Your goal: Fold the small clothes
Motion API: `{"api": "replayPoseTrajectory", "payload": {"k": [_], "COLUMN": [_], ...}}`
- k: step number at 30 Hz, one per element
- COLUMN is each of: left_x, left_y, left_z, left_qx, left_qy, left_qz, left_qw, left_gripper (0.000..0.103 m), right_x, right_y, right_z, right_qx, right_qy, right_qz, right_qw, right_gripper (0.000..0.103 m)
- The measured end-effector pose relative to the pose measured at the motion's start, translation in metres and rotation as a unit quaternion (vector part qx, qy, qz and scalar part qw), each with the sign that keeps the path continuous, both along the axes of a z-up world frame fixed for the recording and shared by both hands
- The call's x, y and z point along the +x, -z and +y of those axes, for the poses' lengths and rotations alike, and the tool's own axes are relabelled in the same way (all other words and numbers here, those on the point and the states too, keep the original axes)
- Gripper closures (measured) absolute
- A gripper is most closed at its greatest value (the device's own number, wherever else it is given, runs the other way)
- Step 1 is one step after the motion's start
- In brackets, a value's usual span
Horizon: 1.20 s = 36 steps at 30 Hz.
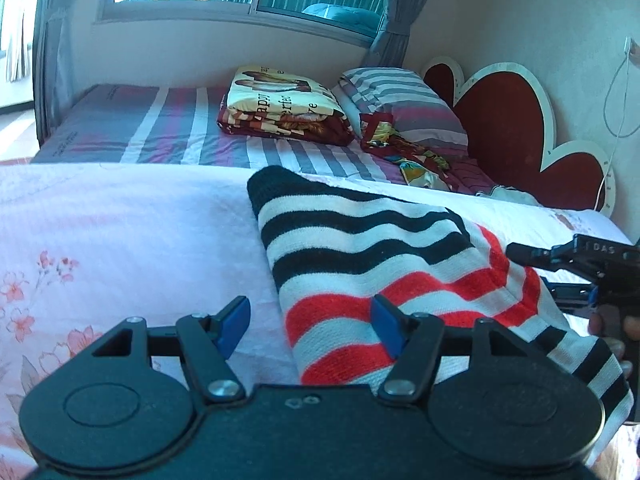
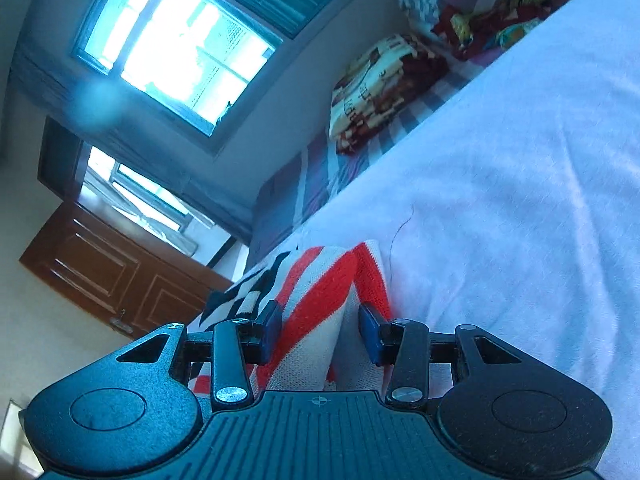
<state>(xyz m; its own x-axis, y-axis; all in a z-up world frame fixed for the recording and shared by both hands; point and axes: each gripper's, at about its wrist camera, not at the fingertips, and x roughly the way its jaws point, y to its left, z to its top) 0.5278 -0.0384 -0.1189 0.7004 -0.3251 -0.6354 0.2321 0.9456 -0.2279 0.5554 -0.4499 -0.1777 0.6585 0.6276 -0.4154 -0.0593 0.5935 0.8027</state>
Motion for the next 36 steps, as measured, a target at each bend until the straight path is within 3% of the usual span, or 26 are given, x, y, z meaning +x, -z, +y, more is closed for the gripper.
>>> {"api": "replayPoseTrajectory", "payload": {"k": [1,3,5,7,8,9,10,12,13,15,18,20,22,25,27,29,32,36], "left_x": [0.001,0.003,0.006,0.009,0.010,0.011,0.012,0.012,0.012,0.006,-0.021,-0.038,-0.044,-0.041,-0.039,-0.043,-0.075,-0.110], "left_y": [-0.001,-0.004,-0.007,-0.007,-0.008,-0.007,-0.006,-0.004,-0.004,-0.008,-0.021,-0.027,-0.023,-0.010,-0.010,-0.017,-0.031,-0.027], "left_z": [0.000,-0.004,-0.017,-0.036,-0.046,-0.055,-0.063,-0.075,-0.076,-0.069,-0.053,-0.045,-0.047,-0.050,-0.048,-0.043,-0.033,-0.029], "left_qx": [-0.001,0.012,0.072,0.146,0.184,0.213,0.238,0.272,0.271,0.245,0.194,0.153,0.137,0.146,0.148,0.143,0.128,0.113], "left_qy": [0.001,0.012,0.023,0.039,0.043,0.044,0.048,0.055,0.056,0.050,0.038,0.026,0.028,0.028,0.032,0.029,0.030,0.043], "left_qz": [0.001,-0.003,-0.007,-0.014,-0.018,-0.023,-0.030,-0.041,-0.044,-0.053,-0.072,-0.076,-0.063,-0.053,-0.055,-0.054,-0.066,-0.059], "left_qw": [1.0000,0.9999,0.9971,0.9884,0.9819,0.9759,0.9696,0.9600,0.9600,0.9667,0.9776,0.9850,0.9882,0.9874,0.9869,0.9878,0.9890,0.9909], "left_gripper": [0.039,0.042,0.041,0.041,0.041,0.041,0.041,0.041,0.043,0.044,0.042,0.042,0.042,0.040,0.038,0.043,0.043,0.043], "right_x": [0.002,0.000,-0.012,-0.019,-0.019,-0.017,-0.012,-0.002,0.001,-0.008,-0.043,-0.065,-0.085,-0.090,-0.087,-0.088,-0.122,-0.157], "right_y": [-0.004,-0.023,-0.041,-0.041,-0.036,-0.030,-0.026,-0.024,-0.026,-0.040,-0.070,-0.085,-0.090,-0.061,-0.058,-0.067,-0.093,-0.102], "right_z": [0.004,0.022,0.050,0.077,0.086,0.090,0.088,0.078,0.075,0.070,0.062,0.068,0.082,0.104,0.094,0.092,0.091,0.094], "right_qx": [-0.019,-0.123,-0.252,-0.368,-0.405,-0.417,-0.415,-0.382,-0.367,-0.361,-0.340,-0.331,-0.322,-0.381,-0.349,-0.346,-0.348,-0.348], "right_qy": [-0.013,-0.031,-0.064,-0.096,-0.107,-0.113,-0.108,-0.089,-0.084,-0.067,-0.058,-0.071,-0.104,-0.139,-0.117,-0.103,-0.110,-0.147], "right_qz": [-0.008,-0.058,-0.124,-0.172,-0.178,-0.175,-0.165,-0.131,-0.115,-0.110,-0.137,-0.154,-0.157,-0.126,-0.116,-0.103,-0.153,-0.178], "right_qw": [1.000,0.990,0.958,0.909,0.890,0.885,0.888,0.910,0.919,0.924,0.929,0.928,0.928,0.905,0.922,0.927,0.918,0.909], "right_gripper": [0.095,0.095,0.095,0.095,0.095,0.095,0.095,0.095,0.095,0.088,0.088,0.088,0.088,0.091,0.096,0.097,0.096,0.096]}}
